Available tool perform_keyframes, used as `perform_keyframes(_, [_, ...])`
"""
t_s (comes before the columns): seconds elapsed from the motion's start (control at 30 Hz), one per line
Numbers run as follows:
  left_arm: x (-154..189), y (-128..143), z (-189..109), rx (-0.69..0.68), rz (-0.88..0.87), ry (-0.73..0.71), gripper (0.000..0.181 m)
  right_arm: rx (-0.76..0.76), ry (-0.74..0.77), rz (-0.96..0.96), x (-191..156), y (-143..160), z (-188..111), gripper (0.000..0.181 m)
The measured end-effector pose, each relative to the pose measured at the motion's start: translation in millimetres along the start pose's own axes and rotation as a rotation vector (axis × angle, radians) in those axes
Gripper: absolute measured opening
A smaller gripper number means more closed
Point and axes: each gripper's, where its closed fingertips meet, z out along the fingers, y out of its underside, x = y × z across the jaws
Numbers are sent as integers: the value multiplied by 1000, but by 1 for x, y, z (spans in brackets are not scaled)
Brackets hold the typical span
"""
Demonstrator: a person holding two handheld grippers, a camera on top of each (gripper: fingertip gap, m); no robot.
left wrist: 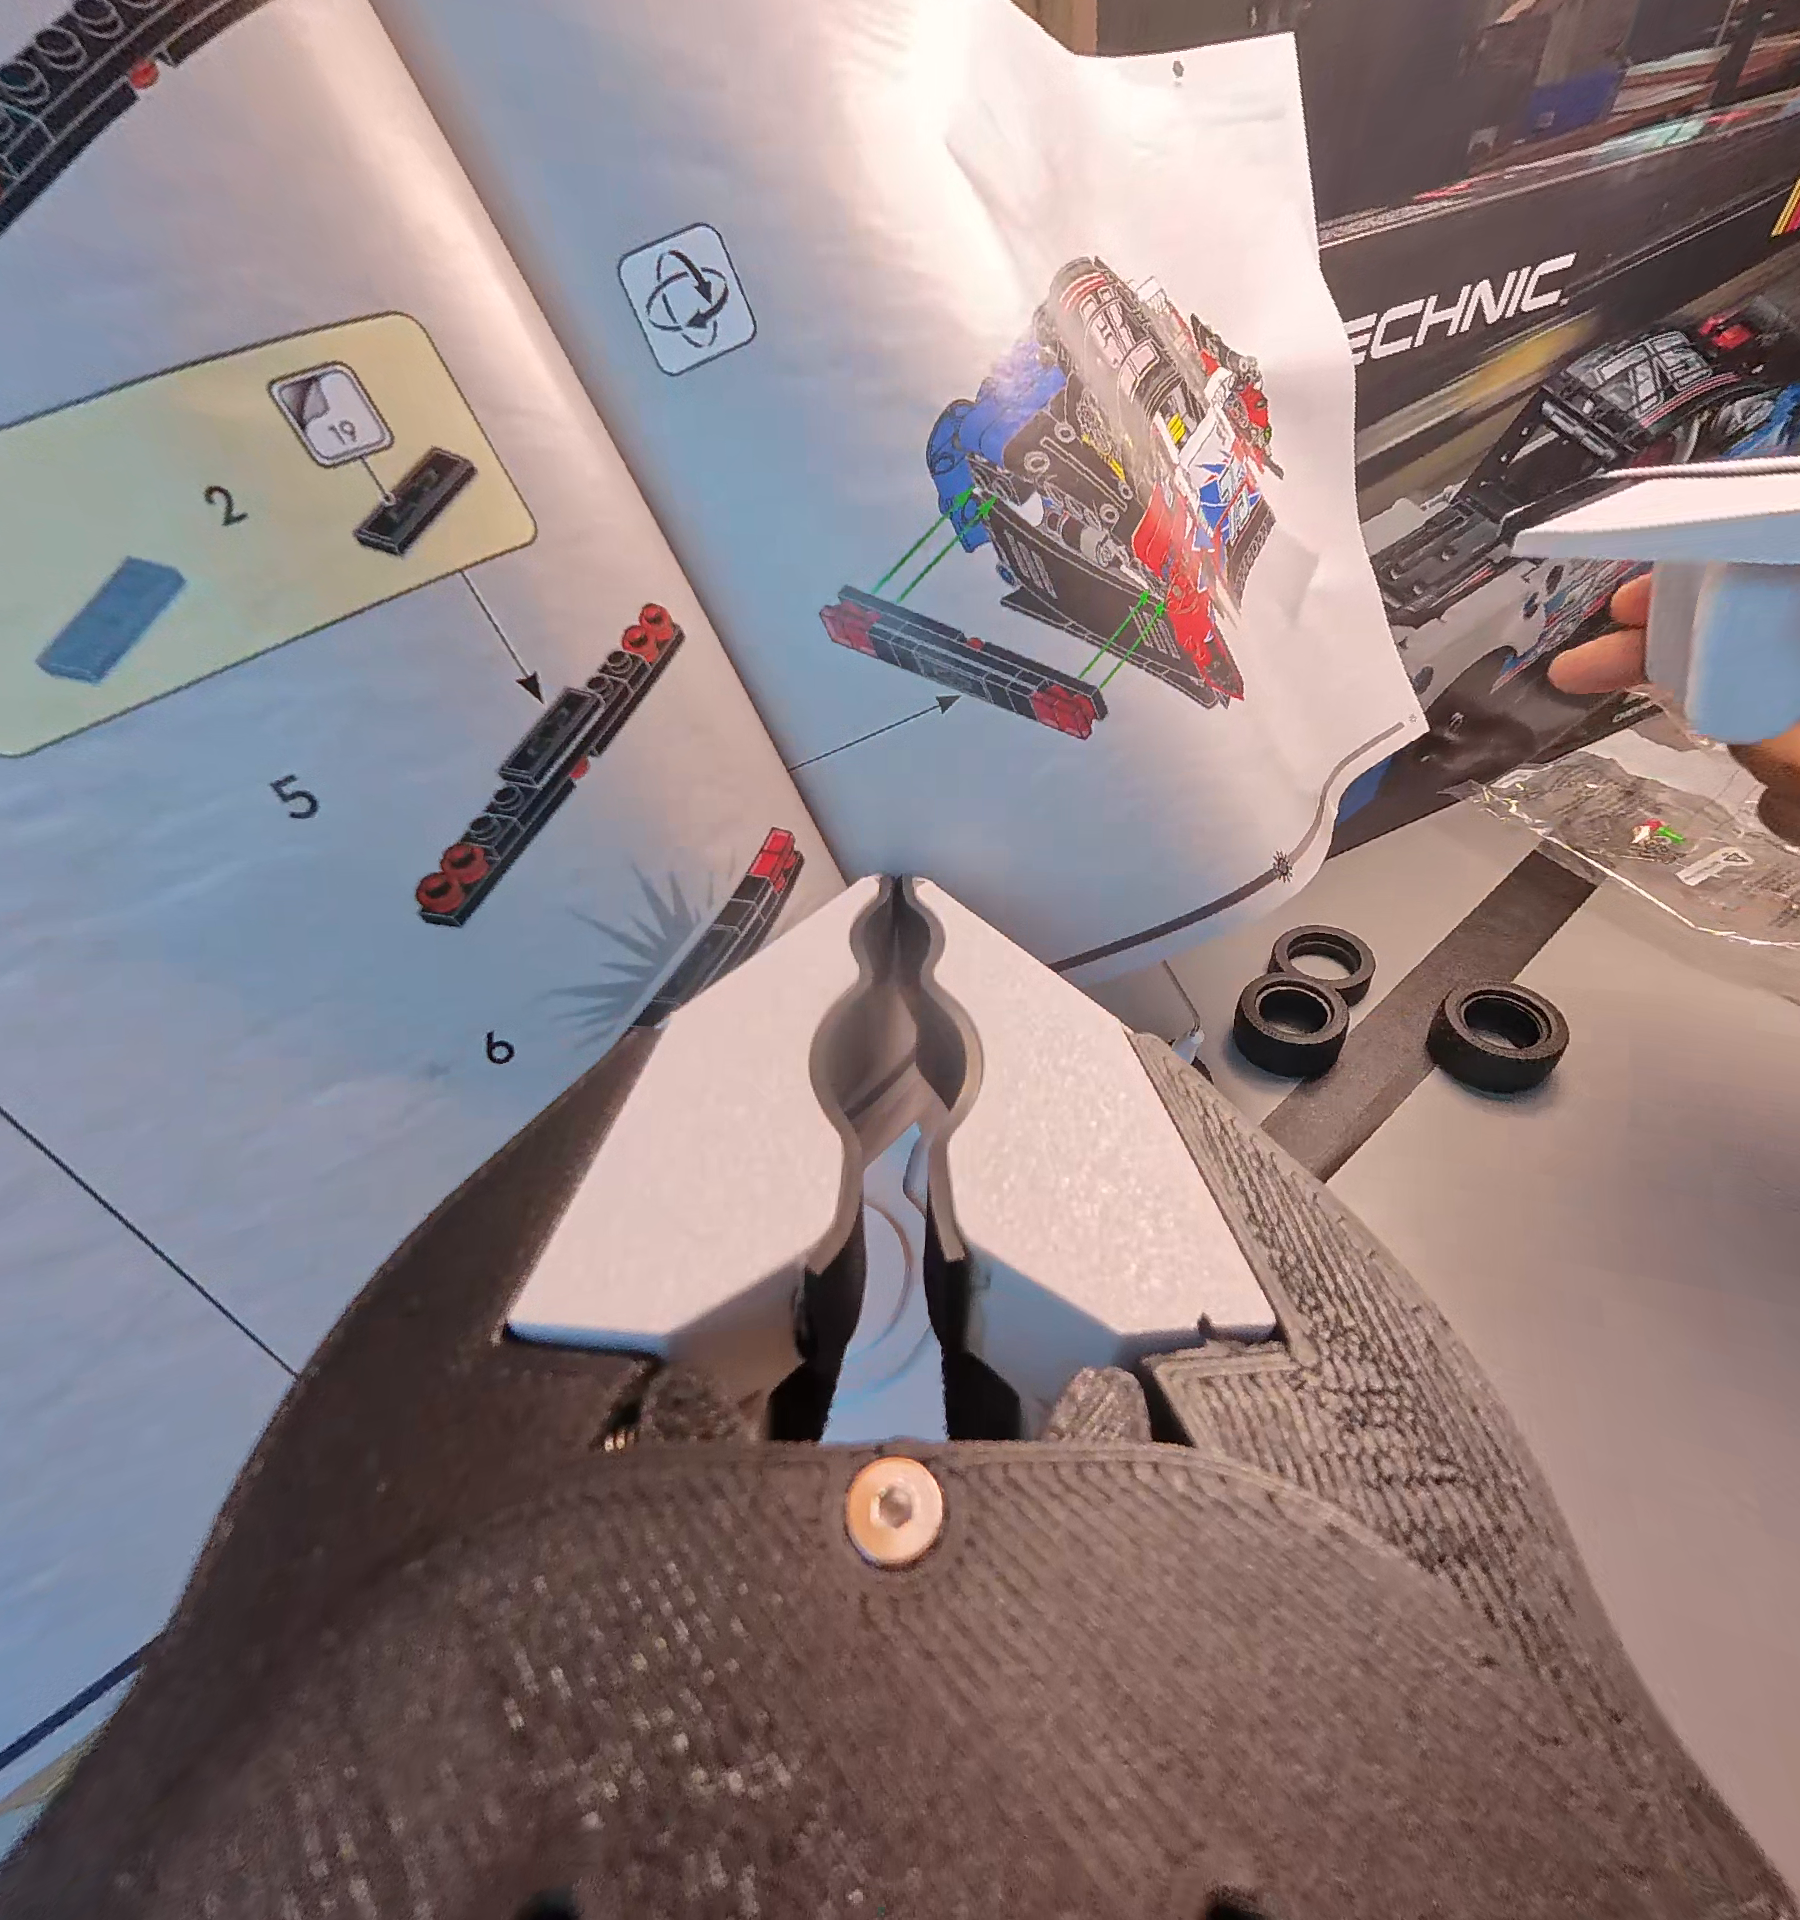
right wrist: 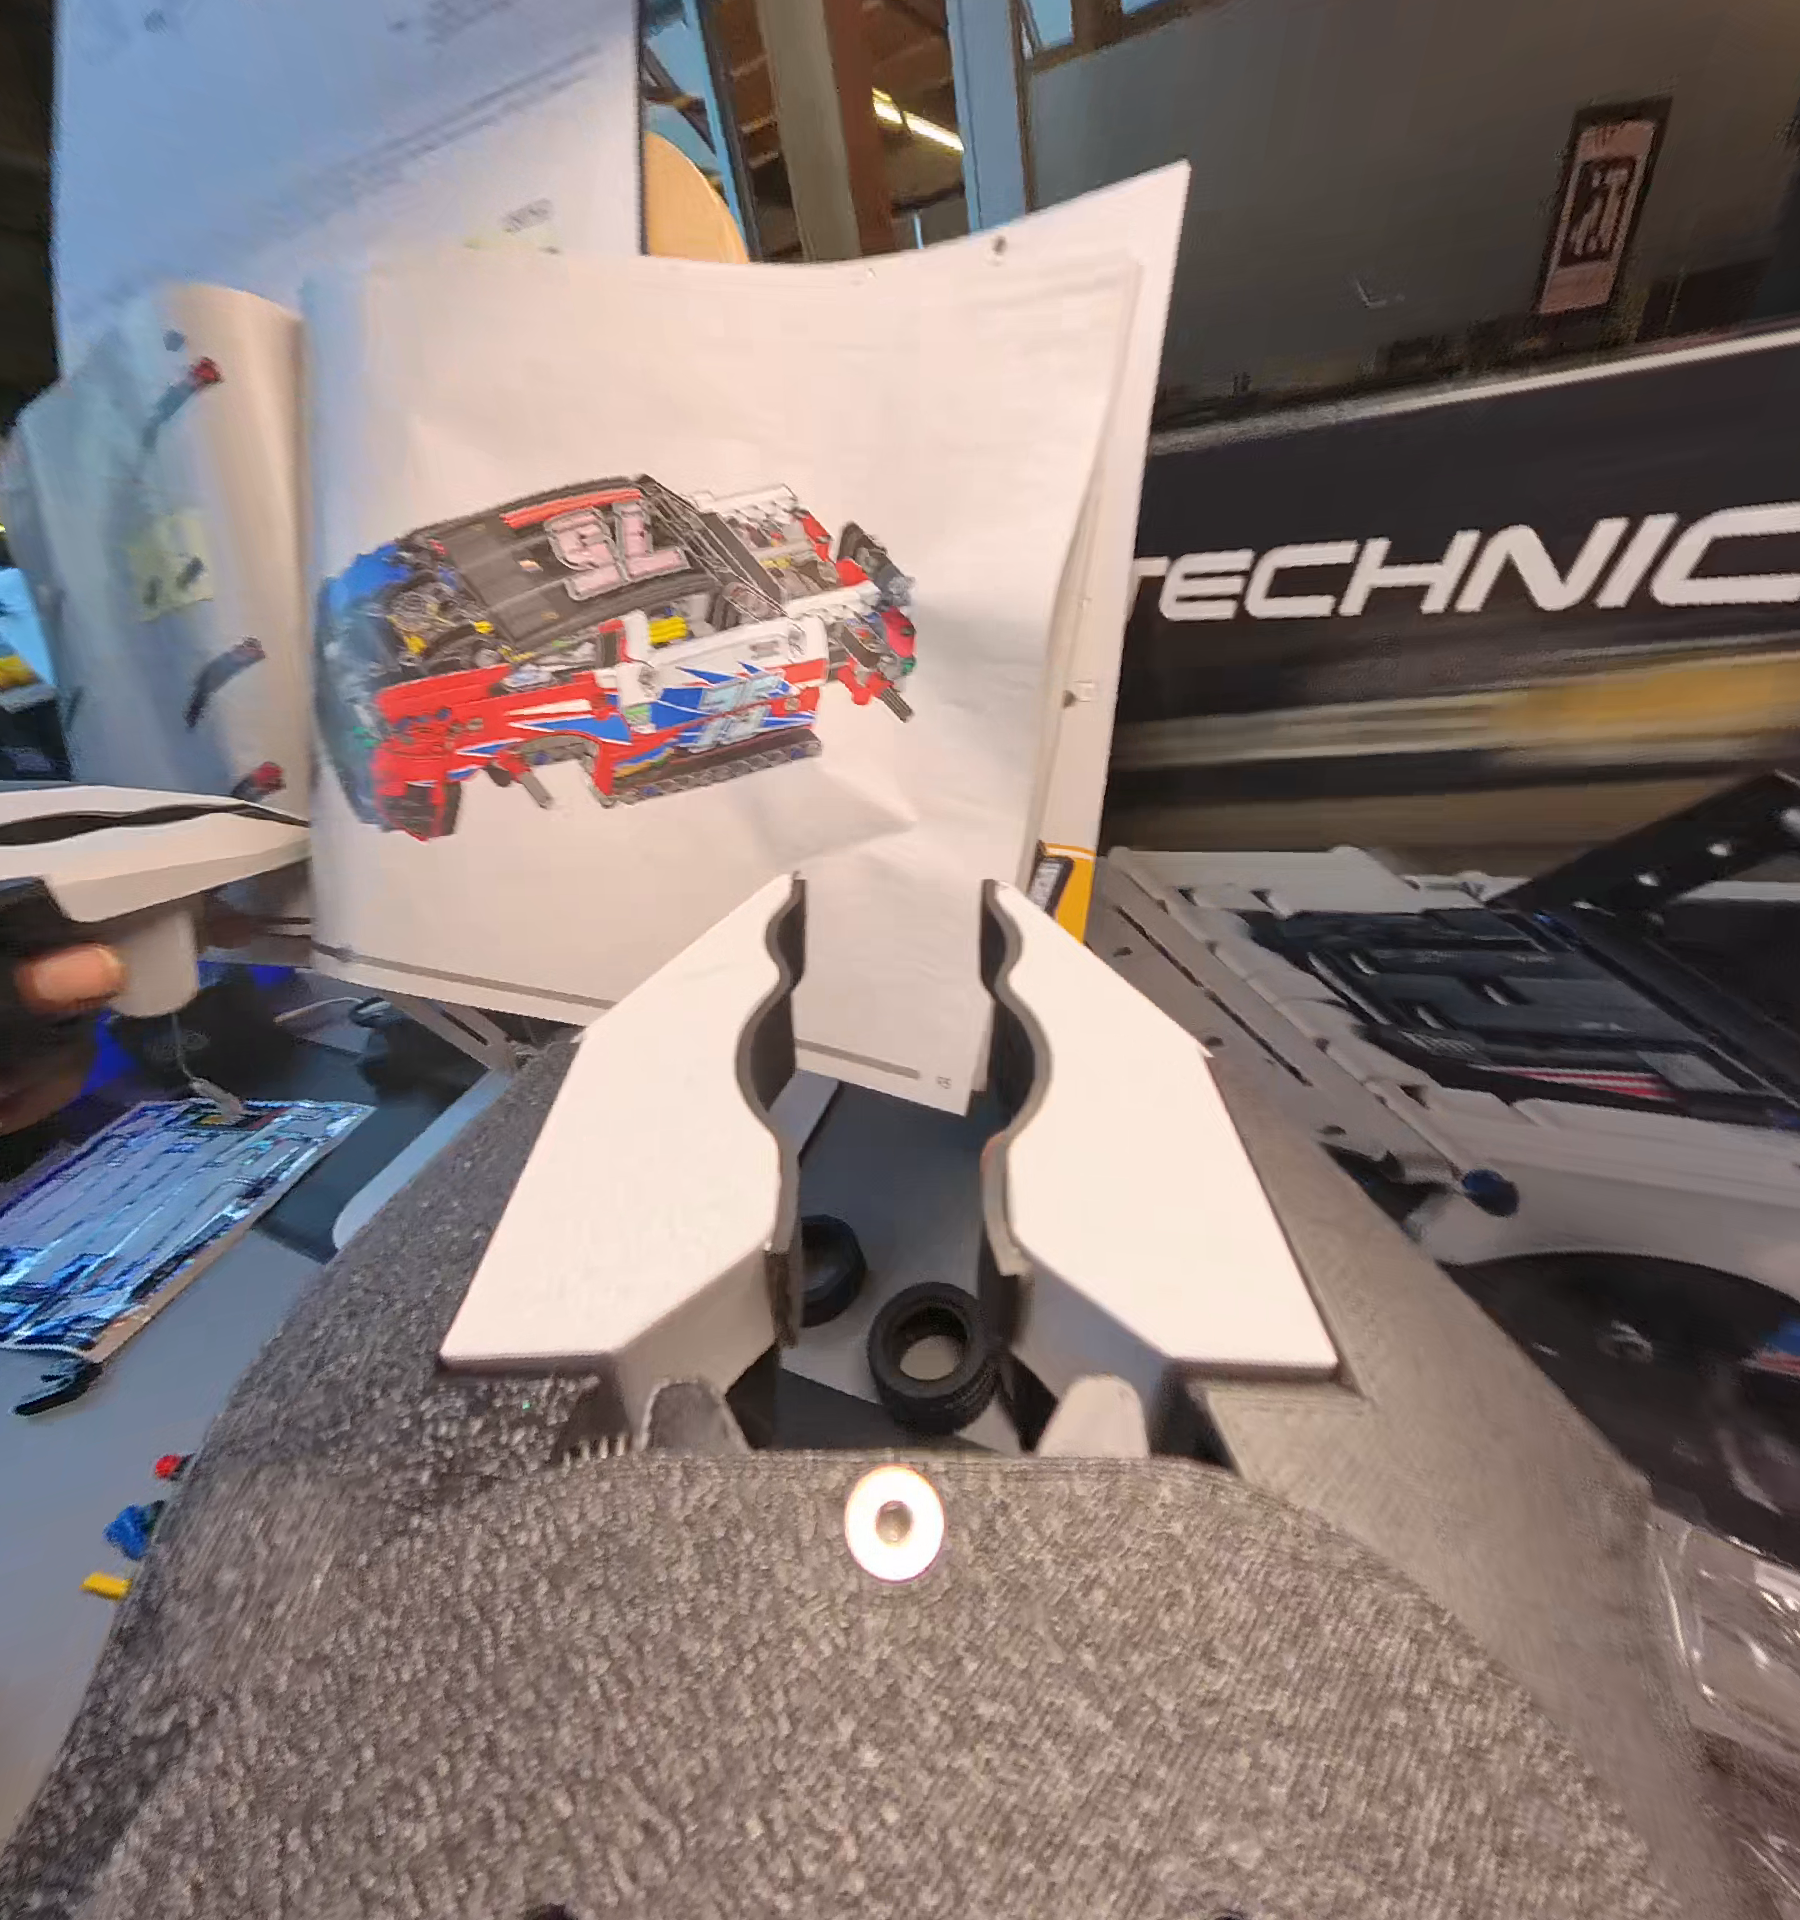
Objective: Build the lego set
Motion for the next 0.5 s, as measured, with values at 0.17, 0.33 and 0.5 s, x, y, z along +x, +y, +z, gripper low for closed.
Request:
perform_keyframes(0.17, [0,0,0,-3,-4,1,0,-115,-28,79,7,32,21,48])
perform_keyframes(0.33, [0,0,-1,-5,-10,4,0,-98,-92,119,-11,35,20,0])
perform_keyframes(0.5, [0,0,0,0,-16,5,0,28,-419,260,-59,17,-12,0])
